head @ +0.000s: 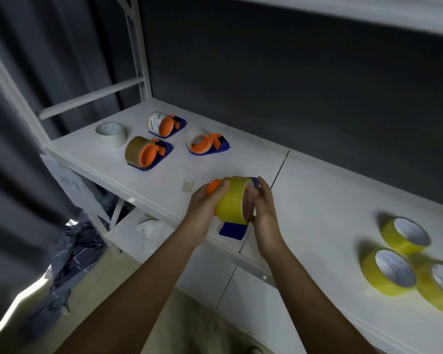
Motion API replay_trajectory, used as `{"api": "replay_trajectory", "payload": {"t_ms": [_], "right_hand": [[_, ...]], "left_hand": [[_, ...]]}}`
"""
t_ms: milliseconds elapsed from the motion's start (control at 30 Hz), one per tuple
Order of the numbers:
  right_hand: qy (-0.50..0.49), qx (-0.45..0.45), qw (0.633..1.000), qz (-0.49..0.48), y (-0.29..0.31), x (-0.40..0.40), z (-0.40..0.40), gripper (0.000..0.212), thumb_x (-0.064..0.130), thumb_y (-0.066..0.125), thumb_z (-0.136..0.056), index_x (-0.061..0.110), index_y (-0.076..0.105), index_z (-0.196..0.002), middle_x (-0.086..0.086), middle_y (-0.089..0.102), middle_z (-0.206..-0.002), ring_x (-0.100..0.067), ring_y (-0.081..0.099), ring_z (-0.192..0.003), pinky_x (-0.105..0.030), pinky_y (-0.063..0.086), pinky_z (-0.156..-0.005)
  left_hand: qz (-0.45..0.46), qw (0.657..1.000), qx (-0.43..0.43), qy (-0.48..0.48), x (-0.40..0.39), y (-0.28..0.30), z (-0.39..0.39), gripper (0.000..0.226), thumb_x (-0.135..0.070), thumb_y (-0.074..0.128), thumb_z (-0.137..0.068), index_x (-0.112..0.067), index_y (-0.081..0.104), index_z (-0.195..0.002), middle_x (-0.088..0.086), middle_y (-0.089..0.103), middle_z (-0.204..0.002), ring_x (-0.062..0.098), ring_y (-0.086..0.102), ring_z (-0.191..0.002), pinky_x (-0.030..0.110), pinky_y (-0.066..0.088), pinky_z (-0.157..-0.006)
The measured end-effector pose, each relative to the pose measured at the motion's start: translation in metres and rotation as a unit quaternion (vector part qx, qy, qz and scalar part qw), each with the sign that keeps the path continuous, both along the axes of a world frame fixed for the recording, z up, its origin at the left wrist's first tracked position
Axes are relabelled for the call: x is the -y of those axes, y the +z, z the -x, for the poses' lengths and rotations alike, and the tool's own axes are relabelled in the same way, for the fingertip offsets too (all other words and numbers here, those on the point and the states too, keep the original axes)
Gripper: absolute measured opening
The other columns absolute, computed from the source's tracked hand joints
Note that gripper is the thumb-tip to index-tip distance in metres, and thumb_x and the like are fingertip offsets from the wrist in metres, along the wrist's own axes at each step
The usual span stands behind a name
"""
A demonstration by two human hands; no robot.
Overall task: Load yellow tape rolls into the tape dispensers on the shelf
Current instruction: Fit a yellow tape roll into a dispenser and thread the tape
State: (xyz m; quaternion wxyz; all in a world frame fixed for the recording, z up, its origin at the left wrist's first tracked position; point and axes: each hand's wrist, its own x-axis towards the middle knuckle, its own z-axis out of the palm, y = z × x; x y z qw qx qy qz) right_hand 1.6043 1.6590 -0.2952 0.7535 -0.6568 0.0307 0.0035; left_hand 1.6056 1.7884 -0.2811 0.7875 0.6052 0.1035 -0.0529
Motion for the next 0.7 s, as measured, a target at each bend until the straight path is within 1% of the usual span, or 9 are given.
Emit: {"api": "replay_trajectory", "payload": {"t_ms": [67, 133, 233, 300, 400, 500, 567, 633, 700], "right_hand": [[-0.057, 0.018, 0.995, 0.078, -0.005, 0.003, 0.002, 0.019, 0.023, 0.041, -0.100, 0.029, 0.046, -0.116, 0.004, 0.055, -0.110, -0.007, 0.059, -0.093, -0.016, 0.054, -0.064], [-0.067, -0.003, 0.992, 0.106, -0.008, 0.001, 0.004, 0.010, 0.020, 0.039, -0.100, 0.026, 0.047, -0.101, -0.007, 0.059, -0.103, -0.013, 0.063, -0.075, -0.021, 0.053, -0.054], [-0.028, -0.088, 0.994, 0.052, 0.000, -0.006, 0.001, 0.014, 0.028, 0.035, -0.101, 0.020, 0.044, -0.108, -0.010, 0.061, -0.100, -0.017, 0.068, -0.063, -0.026, 0.055, -0.052], [-0.027, -0.132, 0.991, -0.018, 0.008, -0.010, -0.004, 0.020, 0.033, 0.036, -0.100, 0.018, 0.042, -0.113, -0.011, 0.063, -0.099, -0.021, 0.070, -0.066, -0.029, 0.059, -0.055], [0.014, -0.164, 0.984, -0.062, 0.015, -0.015, -0.007, 0.032, 0.041, 0.035, -0.100, 0.018, 0.041, -0.121, -0.016, 0.062, -0.113, -0.027, 0.070, -0.082, -0.032, 0.060, -0.066], [0.064, -0.167, 0.975, -0.134, 0.019, -0.021, -0.006, 0.041, 0.047, 0.035, -0.098, 0.023, 0.041, -0.130, -0.012, 0.059, -0.122, -0.028, 0.065, -0.101, -0.037, 0.056, -0.079], [0.065, -0.152, 0.969, -0.185, 0.021, -0.022, -0.006, 0.043, 0.047, 0.034, -0.098, 0.023, 0.042, -0.133, -0.009, 0.060, -0.122, -0.025, 0.062, -0.106, -0.038, 0.055, -0.082], [0.064, -0.131, 0.970, -0.193, 0.021, -0.021, -0.007, 0.045, 0.047, 0.034, -0.098, 0.024, 0.042, -0.135, -0.008, 0.059, -0.125, -0.025, 0.060, -0.111, -0.038, 0.055, -0.083], [0.060, -0.110, 0.978, -0.164, 0.022, -0.018, -0.008, 0.045, 0.048, 0.034, -0.098, 0.025, 0.042, -0.136, -0.007, 0.057, -0.129, -0.024, 0.058, -0.114, -0.037, 0.055, -0.084]], "left_hand": [[0.036, 0.999, -0.009, 0.026, -0.001, 0.004, -0.003, 0.036, -0.039, 0.058, -0.088, -0.018, 0.057, -0.117, 0.009, 0.063, -0.116, 0.025, 0.061, -0.107, 0.040, 0.051, -0.093], [0.051, 0.998, -0.009, 0.043, -0.001, 0.007, -0.005, 0.044, -0.034, 0.054, -0.091, -0.011, 0.050, -0.128, 0.013, 0.059, -0.124, 0.029, 0.057, -0.112, 0.043, 0.047, -0.098], [0.053, 0.997, 0.006, 0.055, -0.002, 0.011, -0.005, 0.044, -0.028, 0.048, -0.094, -0.007, 0.046, -0.133, 0.018, 0.055, -0.129, 0.032, 0.054, -0.115, 0.044, 0.046, -0.099], [0.065, 0.996, 0.022, 0.051, -0.004, 0.012, -0.004, 0.044, -0.027, 0.043, -0.096, -0.005, 0.045, -0.134, 0.020, 0.054, -0.130, 0.033, 0.053, -0.117, 0.044, 0.045, -0.099], [0.100, 0.993, 0.038, 0.044, -0.006, 0.013, -0.001, 0.045, -0.029, 0.038, -0.098, -0.005, 0.043, -0.136, 0.020, 0.053, -0.131, 0.033, 0.053, -0.118, 0.039, 0.048, -0.094], [0.122, 0.991, 0.040, 0.027, -0.007, 0.016, 0.000, 0.046, -0.030, 0.038, -0.098, -0.006, 0.041, -0.137, 0.019, 0.054, -0.131, 0.031, 0.055, -0.117, 0.036, 0.049, -0.093], [0.115, 0.992, 0.054, 0.006, -0.008, 0.017, 0.001, 0.044, -0.030, 0.037, -0.098, -0.008, 0.043, -0.135, 0.016, 0.057, -0.127, 0.026, 0.057, -0.113, 0.033, 0.050, -0.090], [0.093, 0.994, 0.061, -0.022, -0.011, 0.017, 0.001, 0.041, -0.031, 0.036, -0.098, -0.011, 0.045, -0.133, 0.011, 0.059, -0.123, 0.021, 0.059, -0.110, 0.029, 0.051, -0.089], [0.050, 0.996, 0.051, -0.043, -0.015, 0.015, 0.001, 0.043, -0.033, 0.036, -0.097, -0.013, 0.043, -0.134, 0.011, 0.057, -0.129, 0.021, 0.056, -0.116, 0.033, 0.046, -0.098]]}}
